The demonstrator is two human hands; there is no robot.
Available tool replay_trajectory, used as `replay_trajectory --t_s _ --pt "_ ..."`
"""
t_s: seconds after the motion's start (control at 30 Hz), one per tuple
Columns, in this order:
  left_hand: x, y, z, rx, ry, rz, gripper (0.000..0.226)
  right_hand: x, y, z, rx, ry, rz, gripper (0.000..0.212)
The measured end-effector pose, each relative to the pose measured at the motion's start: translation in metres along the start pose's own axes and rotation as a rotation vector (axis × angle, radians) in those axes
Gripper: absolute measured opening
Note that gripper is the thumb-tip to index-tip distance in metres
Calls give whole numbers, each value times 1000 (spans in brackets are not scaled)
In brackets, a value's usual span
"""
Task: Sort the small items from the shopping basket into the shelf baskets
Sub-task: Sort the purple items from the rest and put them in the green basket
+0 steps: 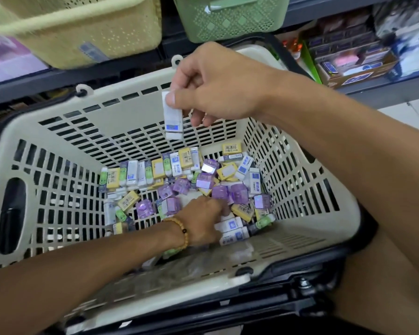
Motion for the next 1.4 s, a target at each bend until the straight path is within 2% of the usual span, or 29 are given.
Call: replay_trajectory --t_s 0.17,0.23,0.3,0.37,0.47,0.6,0.8,0.93,1.13,1.27,1.4 --pt "-20 3 -22 -20 96 29 41 1 0 0 -1 7 -7 20" --pt "-11 5 -13 -67 143 19 55 -1 -1 1 -5 8 -9 20" --pt "2 7 1 -39 57 31 68 -2 -1 2 -4 8 -12 21" --pt "10 8 10 7 2 56 70 -1 -2 1 -1 9 -9 21" --pt "6 2 14 -41 53 -2 64 2 -1 -2 -1 4 -2 20" --pt "9 -3 20 -131 3 -46 60 4 -4 -3 -1 20 3 21" --pt "12 -1 17 -120 49 -61 58 9 -7 1 -25 57 7 23" --pt "15 4 30 -245 63 -65 43 12 -8 2 -22 72 7 20" --pt "7 0 30 -447 177 -152 58 15 -9 5 -32 87 13 22" --pt "9 -1 29 -399 139 -124 59 19 -10 8 -49 96 20 22" --pt "7 -4 22 -361 142 -91 43 27 -12 10 -48 101 34 22"
Point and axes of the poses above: each hand's wrist, its own y-axis away from the middle knuckle, its own z-axis out of the palm, x = y × z, the point moved 7 cm from there along -y, towards the middle knuckle, and after that the axes turned 13 degrees about -z, right-handed, at the moved point
